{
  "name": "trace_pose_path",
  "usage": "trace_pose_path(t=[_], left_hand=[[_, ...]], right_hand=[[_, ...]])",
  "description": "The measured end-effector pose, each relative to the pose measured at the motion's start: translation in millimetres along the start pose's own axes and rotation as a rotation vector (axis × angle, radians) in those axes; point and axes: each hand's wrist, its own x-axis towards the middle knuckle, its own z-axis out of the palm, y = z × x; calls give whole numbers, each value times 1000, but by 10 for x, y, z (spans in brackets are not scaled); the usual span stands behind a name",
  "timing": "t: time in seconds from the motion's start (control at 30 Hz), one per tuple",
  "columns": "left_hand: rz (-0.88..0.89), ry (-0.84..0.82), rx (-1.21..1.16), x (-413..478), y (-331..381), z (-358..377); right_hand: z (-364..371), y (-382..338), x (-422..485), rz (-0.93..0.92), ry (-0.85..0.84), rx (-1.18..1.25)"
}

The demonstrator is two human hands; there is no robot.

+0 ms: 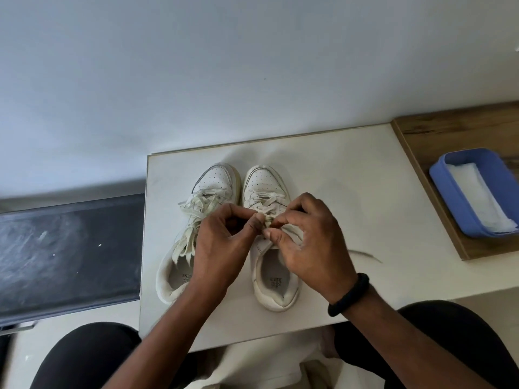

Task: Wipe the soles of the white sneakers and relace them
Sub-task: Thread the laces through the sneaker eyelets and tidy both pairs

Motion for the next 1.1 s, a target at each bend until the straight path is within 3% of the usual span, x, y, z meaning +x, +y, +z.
trace_pose_path(t=[0.3, 0.47, 0.6, 0.83, 0.97, 1.1], left_hand=[[35, -60, 71, -5, 21, -10], [38, 7, 280, 9, 16, -32], [174, 93, 459, -9, 48, -102], [260, 51, 517, -11, 34, -123], [448, 106, 794, -1, -30, -128], [449, 102, 851, -11, -33, -131]], right_hand=[[-87, 53, 91, 276, -82, 238], [-253, 119, 132, 271, -248, 184], [-389, 161, 123, 291, -348, 145], [-459, 189, 113, 295, -388, 127], [-488, 221, 120, 282, -422, -9], [-549, 213, 108, 266, -454, -11]])
